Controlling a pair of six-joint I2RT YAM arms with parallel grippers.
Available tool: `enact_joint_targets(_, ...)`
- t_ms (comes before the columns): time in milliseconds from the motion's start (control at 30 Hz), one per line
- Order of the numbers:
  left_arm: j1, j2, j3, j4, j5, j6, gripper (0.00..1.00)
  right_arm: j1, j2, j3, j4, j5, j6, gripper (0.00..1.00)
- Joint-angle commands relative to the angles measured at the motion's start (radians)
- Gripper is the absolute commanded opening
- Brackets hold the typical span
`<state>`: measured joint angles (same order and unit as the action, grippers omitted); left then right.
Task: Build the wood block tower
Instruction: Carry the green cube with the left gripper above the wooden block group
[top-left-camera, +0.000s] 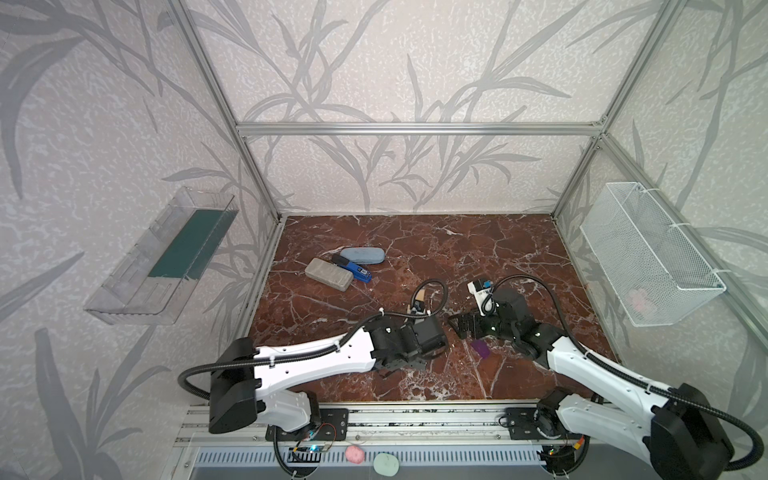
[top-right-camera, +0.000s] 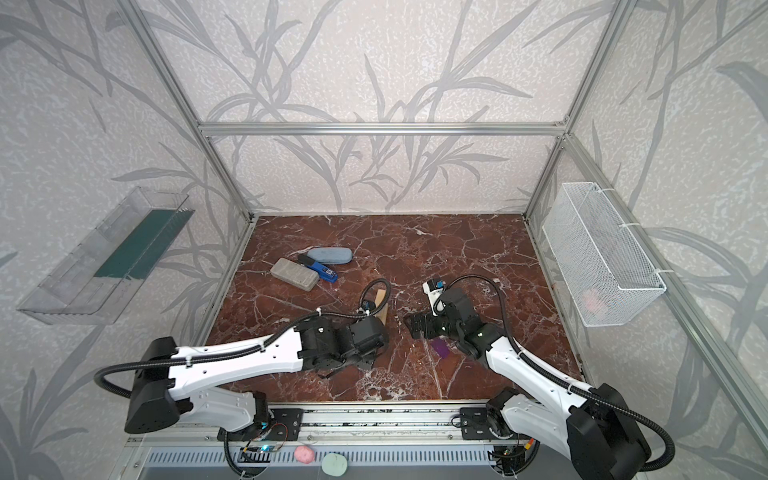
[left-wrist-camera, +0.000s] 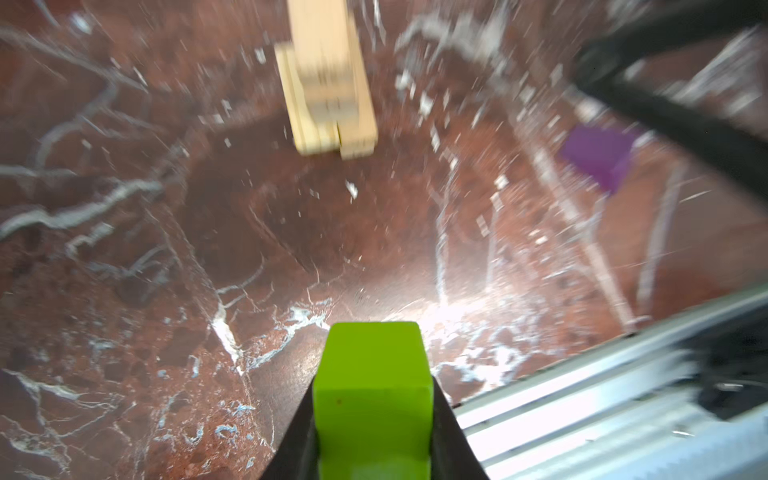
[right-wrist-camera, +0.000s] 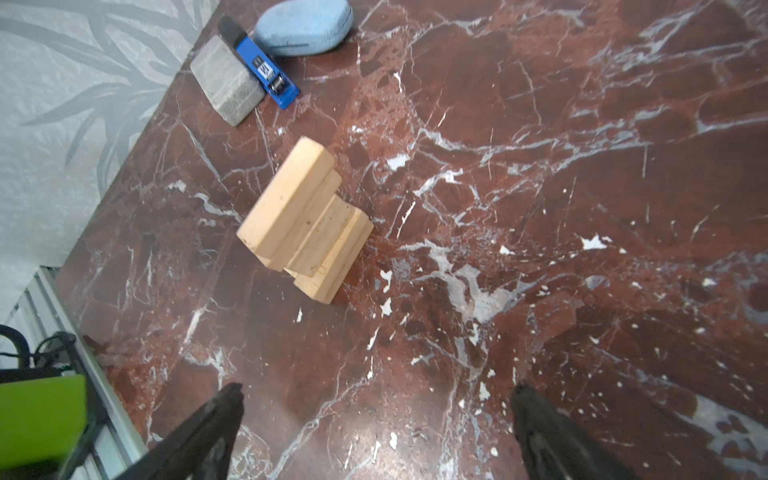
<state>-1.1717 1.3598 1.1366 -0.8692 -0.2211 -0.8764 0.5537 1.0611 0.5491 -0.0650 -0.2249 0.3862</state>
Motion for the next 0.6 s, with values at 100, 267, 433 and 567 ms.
enact_joint_targets(100,0.134,0.038,0.144,-0.097,0.006,0.061,0.05,-0.073,0.034,0.055,-0.058,-0.038,0.042,0.99)
enact_joint_targets(267,0.221,0.151,0.24,-0.091,0.05,0.142,0.05,-0.089,0.051,0.026,0.017,-0.062,-0.021,0.99)
enact_joint_targets(433,0.262,0.275,0.349,-0.094,0.072,0.19,0.03,-0.089,0.043,-0.05,0.128,-0.054,-0.04,0.99)
enact_joint_targets(567,0.279,0.378,0.456,-0.154,0.055,0.211,0.03,-0.088,0.052,-0.09,0.184,-0.058,-0.04,0.99)
